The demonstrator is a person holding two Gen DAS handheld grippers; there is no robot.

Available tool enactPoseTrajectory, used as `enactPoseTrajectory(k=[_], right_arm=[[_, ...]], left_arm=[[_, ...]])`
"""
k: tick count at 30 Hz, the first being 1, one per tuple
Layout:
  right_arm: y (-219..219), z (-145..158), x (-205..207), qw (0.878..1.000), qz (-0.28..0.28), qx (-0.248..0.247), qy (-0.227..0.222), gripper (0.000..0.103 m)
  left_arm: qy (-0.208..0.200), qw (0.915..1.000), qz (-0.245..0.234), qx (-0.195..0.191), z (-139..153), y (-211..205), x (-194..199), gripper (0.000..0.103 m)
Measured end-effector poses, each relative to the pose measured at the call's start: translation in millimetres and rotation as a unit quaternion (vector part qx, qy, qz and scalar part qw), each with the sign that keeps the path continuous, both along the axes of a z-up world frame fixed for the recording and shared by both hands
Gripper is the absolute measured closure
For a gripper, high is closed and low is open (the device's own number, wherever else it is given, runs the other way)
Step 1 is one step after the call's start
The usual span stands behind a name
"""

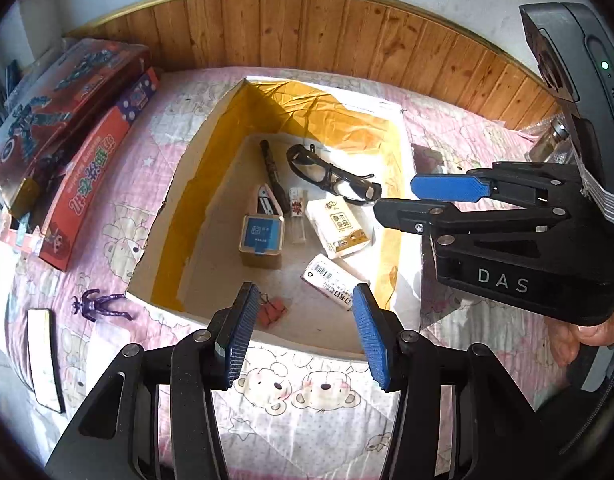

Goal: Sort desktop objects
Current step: 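Move the left gripper to the white roll while the right gripper moves to the green tape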

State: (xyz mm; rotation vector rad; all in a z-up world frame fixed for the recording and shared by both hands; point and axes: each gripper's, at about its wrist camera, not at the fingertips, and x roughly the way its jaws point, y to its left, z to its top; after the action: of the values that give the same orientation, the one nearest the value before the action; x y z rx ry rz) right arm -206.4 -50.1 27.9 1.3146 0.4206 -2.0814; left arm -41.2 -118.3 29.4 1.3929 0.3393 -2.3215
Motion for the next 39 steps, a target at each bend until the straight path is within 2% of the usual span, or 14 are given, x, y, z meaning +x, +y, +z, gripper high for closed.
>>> enactPoseTrajectory(k=[7,13,17,21,26,28,31,33,36,39], right_arm=[[27,6,20,0.999,0.001,-0.053,0.011,0.059],[65,2,33,0.994,-0.015,-0.105,0.033,0.059],[112,5,30,0.986,-0.056,-0.149,0.042,0.057],[168,10,23,0.979,-0.102,-0.166,0.064,0.054],[251,0,-2,0.969,-0.182,-0.145,0.086,0.045],[287,-12,-17,0.963,-0.219,-0.129,0.084,0.045],[346,-34,-39,0.947,-0.292,-0.098,0.086,0.044],[391,-49,-55,0.928,-0.355,-0.075,0.086,0.043],[456,-73,-82,0.895,-0.436,-0.066,0.064,0.042],[491,-93,-105,0.882,-0.465,-0.028,0.069,0.041]], left_arm=[[0.026,0.9988,-0.011,-0.040,8,26,4,0.051],[0.035,0.9971,-0.053,-0.042,4,58,-22,0.051],[0.045,0.9949,-0.084,-0.032,0,82,-50,0.051],[0.044,0.9924,-0.113,-0.019,-11,107,-90,0.051],[0.037,0.9893,-0.141,-0.002,-40,131,-147,0.051],[0.026,0.9894,-0.143,0.006,-57,137,-172,0.051],[0.014,0.9890,-0.146,0.016,-80,143,-208,0.051],[0.004,0.9886,-0.150,0.014,-96,144,-229,0.051],[-0.003,0.9898,-0.141,0.019,-118,138,-257,0.051],[-0.012,0.9921,-0.120,0.034,-139,125,-276,0.051]])
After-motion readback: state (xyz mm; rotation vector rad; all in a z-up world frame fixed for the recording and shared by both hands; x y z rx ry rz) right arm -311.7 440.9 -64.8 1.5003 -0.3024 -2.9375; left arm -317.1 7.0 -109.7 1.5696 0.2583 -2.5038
